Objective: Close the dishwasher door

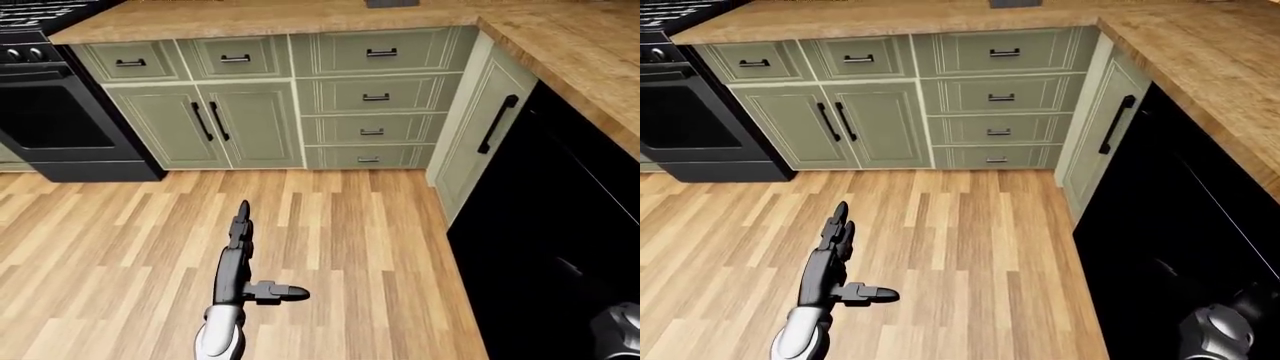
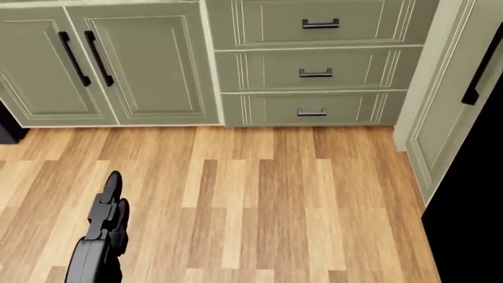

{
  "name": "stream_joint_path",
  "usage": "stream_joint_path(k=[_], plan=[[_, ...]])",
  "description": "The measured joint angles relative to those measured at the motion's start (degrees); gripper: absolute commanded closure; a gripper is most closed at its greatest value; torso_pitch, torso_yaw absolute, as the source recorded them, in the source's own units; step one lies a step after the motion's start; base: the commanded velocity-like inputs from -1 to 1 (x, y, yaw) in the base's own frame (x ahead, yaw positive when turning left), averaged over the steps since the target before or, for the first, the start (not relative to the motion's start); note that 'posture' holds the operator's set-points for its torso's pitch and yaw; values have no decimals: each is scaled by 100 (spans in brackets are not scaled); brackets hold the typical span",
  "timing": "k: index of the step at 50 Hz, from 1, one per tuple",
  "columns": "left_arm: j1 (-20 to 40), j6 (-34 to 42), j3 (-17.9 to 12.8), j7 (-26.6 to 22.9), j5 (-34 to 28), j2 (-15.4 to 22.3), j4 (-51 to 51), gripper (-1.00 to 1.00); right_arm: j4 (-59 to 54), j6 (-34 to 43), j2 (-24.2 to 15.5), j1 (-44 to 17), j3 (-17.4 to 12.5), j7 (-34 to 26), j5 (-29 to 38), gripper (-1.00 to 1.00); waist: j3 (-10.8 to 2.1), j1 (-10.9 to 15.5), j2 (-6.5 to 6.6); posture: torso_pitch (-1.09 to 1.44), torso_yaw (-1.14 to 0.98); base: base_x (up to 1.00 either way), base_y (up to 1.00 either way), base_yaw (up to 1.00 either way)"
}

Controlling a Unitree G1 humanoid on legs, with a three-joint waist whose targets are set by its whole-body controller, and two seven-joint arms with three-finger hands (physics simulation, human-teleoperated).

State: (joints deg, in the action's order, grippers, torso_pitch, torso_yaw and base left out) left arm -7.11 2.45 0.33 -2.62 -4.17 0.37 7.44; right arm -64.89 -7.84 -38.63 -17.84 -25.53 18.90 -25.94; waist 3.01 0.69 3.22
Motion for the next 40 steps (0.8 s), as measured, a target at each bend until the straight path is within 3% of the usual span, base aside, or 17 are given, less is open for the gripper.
stream_joint_path(k=[40], plan=[[-15, 24, 10, 1, -8, -1, 37, -100, 132, 368, -307, 159, -248, 73, -281, -100, 7, -83, 144, 0, 0, 0, 0, 0]])
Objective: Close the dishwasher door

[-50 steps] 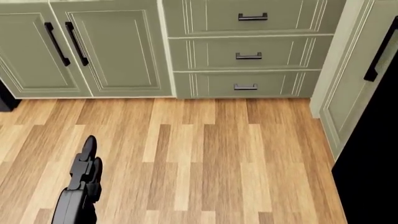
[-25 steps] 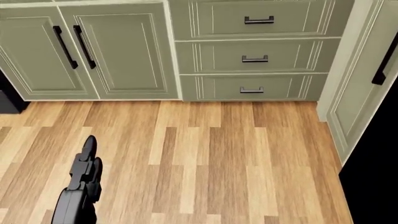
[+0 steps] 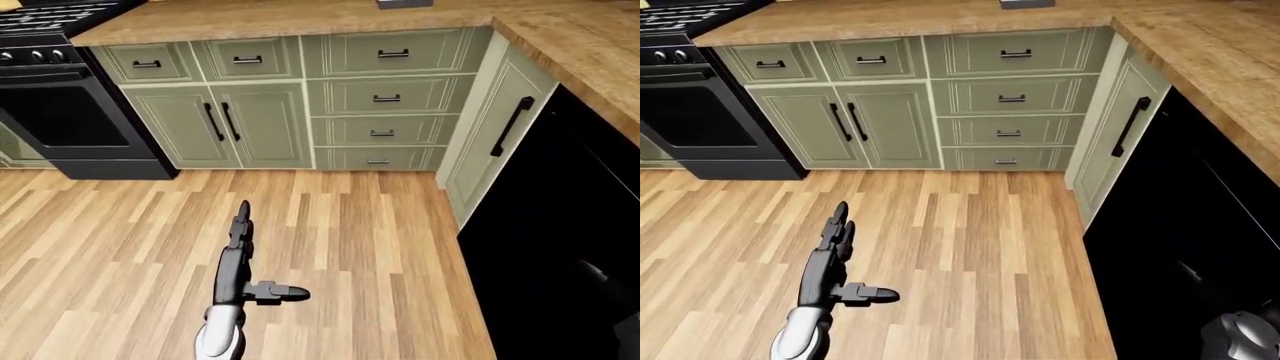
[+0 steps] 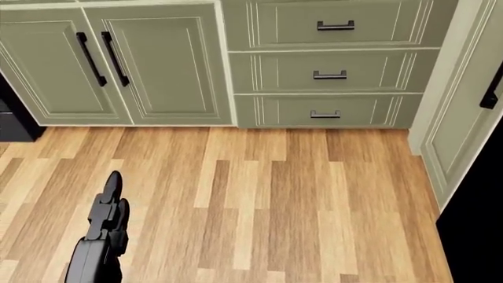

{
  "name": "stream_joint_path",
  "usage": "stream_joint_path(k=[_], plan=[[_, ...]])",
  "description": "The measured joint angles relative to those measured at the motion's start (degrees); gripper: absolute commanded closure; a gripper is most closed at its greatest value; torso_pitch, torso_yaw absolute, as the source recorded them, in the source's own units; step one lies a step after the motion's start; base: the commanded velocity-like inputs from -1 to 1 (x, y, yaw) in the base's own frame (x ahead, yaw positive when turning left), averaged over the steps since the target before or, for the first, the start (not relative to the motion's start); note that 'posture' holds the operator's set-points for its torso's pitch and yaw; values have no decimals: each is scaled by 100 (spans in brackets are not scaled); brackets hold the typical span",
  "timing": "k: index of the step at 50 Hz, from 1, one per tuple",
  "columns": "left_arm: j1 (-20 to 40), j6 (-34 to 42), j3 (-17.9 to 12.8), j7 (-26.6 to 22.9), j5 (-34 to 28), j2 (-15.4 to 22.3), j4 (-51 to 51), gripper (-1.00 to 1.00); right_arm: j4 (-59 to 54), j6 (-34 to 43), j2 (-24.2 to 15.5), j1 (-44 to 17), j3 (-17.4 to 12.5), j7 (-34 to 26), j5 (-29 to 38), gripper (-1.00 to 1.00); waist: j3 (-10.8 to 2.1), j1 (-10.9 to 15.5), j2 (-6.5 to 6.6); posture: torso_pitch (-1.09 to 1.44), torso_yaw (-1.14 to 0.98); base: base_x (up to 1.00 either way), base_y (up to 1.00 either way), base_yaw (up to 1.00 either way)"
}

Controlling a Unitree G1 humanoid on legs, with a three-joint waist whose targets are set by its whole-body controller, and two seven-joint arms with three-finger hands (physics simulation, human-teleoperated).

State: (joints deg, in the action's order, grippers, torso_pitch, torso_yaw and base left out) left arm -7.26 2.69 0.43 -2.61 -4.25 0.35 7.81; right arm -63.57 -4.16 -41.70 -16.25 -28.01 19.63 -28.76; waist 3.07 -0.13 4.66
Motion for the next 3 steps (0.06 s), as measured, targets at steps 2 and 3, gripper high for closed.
stream_joint_path(k=[2, 3], plan=[[-1, -2, 2, 0, 0, -1, -2, -100, -10, -6, -3, 0, -6, 1, -7, -100, -2, -2, 1, 0, 0, 0, 0, 0], [-2, -2, 5, 0, 0, -2, -1, -100, -7, -6, -5, 9, -11, -1, -13, -100, -3, 0, 2, 0, 0, 0, 0, 0]])
